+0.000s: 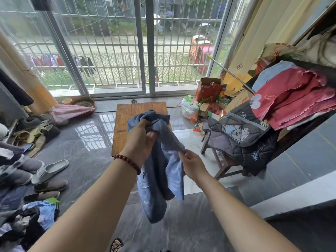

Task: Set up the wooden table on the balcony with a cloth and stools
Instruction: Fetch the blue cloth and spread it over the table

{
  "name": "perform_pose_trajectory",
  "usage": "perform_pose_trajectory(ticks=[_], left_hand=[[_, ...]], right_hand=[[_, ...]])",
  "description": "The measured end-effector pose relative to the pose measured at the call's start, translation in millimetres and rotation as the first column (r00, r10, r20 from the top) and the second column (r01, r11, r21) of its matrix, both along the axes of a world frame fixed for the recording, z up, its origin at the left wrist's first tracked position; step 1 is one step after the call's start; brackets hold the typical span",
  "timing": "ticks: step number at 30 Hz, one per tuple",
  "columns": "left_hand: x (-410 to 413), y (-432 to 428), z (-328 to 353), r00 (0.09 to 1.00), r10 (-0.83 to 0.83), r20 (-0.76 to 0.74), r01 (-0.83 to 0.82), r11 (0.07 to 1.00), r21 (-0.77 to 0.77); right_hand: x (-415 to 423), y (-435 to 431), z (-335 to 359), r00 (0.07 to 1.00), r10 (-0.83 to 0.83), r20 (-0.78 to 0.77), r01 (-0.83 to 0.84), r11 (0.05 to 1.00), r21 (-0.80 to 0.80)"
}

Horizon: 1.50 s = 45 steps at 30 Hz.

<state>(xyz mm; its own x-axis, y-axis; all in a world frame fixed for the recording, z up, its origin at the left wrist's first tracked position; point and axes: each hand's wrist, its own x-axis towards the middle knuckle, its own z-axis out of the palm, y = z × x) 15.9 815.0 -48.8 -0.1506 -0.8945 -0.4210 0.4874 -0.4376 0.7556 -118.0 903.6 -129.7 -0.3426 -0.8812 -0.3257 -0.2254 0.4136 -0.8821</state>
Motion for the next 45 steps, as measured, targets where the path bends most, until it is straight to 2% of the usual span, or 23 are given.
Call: perform_pose_trajectory(ticks=[2, 4, 6, 8, 11, 13, 15, 18, 21, 23, 25, 26, 28, 29, 32, 34, 36, 41, 43, 45], left_hand=[[5.4, -0.6, -3.9, 1.000, -0.009, 0.025, 0.009, 1.000, 0.001], [9.4, -2.1, -9.2, 0.996, -0.004, 0.088, 0.001, 0.999, 0.037], [11.5, -0.7, -13.9, 0.990, 0.003, 0.142, -0.012, 0.998, 0.061], [11.3, 3.2, -16.4, 0.978, -0.044, 0.202, 0.032, 0.997, 0.063], [14.4, 10.9, -18.2, 0.944, -0.208, 0.257, 0.206, 0.978, 0.036], [17.4, 17.7, -18.6, 0.892, -0.366, 0.266, 0.378, 0.926, 0.006], [18.6, 26.4, -18.1, 0.794, -0.526, 0.305, 0.554, 0.832, -0.009], [14.9, 37.5, -22.3, 0.637, -0.621, 0.457, 0.712, 0.700, -0.042], [9.2, 42.3, -29.8, 0.519, -0.509, 0.686, 0.746, 0.662, -0.073], [6.0, 40.8, -30.9, 0.499, -0.273, 0.822, 0.668, 0.726, -0.164], [7.1, 37.3, -26.8, 0.543, -0.102, 0.834, 0.543, 0.800, -0.256], [8.7, 34.5, -24.6, 0.591, -0.092, 0.801, 0.493, 0.828, -0.268], [12.5, 28.9, -19.5, 0.663, -0.120, 0.739, 0.429, 0.870, -0.244], [13.9, 26.1, -18.1, 0.684, -0.131, 0.718, 0.408, 0.885, -0.227], [15.5, 18.9, -16.9, 0.761, -0.156, 0.630, 0.331, 0.928, -0.170], [15.2, 14.5, -16.9, 0.801, -0.158, 0.578, 0.297, 0.942, -0.154], [14.6, 12.5, -15.4, 0.820, -0.150, 0.552, 0.282, 0.946, -0.162], [12.8, 10.4, -14.9, 0.826, -0.118, 0.551, 0.267, 0.943, -0.197], [12.9, 11.1, -15.1, 0.815, -0.115, 0.568, 0.277, 0.938, -0.207], [13.0, 13.2, -13.7, 0.780, -0.102, 0.617, 0.314, 0.917, -0.245]], right_hand=[[-5.0, -3.8, 2.0, 0.982, -0.108, 0.152, 0.110, 0.994, -0.008], [-10.3, -8.2, 7.5, 0.956, -0.213, 0.200, 0.224, 0.974, -0.032], [-13.1, -12.4, 13.5, 0.906, -0.285, 0.313, 0.317, 0.947, -0.055], [-12.3, -16.5, 18.3, 0.839, -0.287, 0.462, 0.338, 0.941, -0.030], [-9.7, -19.6, 19.2, 0.751, -0.224, 0.621, 0.293, 0.956, -0.010], [-6.8, -21.9, 24.8, 0.711, -0.172, 0.682, 0.265, 0.964, -0.034], [-2.6, -24.1, 29.6, 0.686, -0.128, 0.716, 0.250, 0.966, -0.067], [4.5, -28.0, 36.9, 0.643, -0.077, 0.762, 0.260, 0.958, -0.123], [12.0, -29.0, 44.7, 0.610, -0.020, 0.792, 0.245, 0.956, -0.164], [13.7, -27.6, 48.8, 0.600, 0.023, 0.799, 0.208, 0.961, -0.183], [12.4, -24.8, 52.5, 0.601, 0.068, 0.796, 0.173, 0.962, -0.213], [10.1, -23.5, 52.6, 0.602, 0.082, 0.794, 0.167, 0.960, -0.226], [5.2, -21.1, 50.7, 0.631, 0.065, 0.773, 0.179, 0.958, -0.226], [2.8, -19.4, 48.0, 0.681, 0.044, 0.731, 0.178, 0.958, -0.223], [-4.6, -12.1, 31.1, 0.898, 0.014, 0.440, 0.103, 0.965, -0.241], [-6.4, -4.3, 21.3, 0.974, 0.089, 0.210, -0.034, 0.967, -0.254], [-6.4, 2.3, 17.2, 0.979, 0.181, 0.092, -0.155, 0.959, -0.239], [-1.9, 7.6, 21.8, 0.937, 0.339, 0.081, -0.325, 0.933, -0.156], [2.9, 8.1, 21.6, 0.941, 0.340, -0.004, -0.337, 0.932, -0.132], [6.8, 6.6, 19.8, 0.959, 0.249, -0.132, -0.268, 0.951, -0.156]])
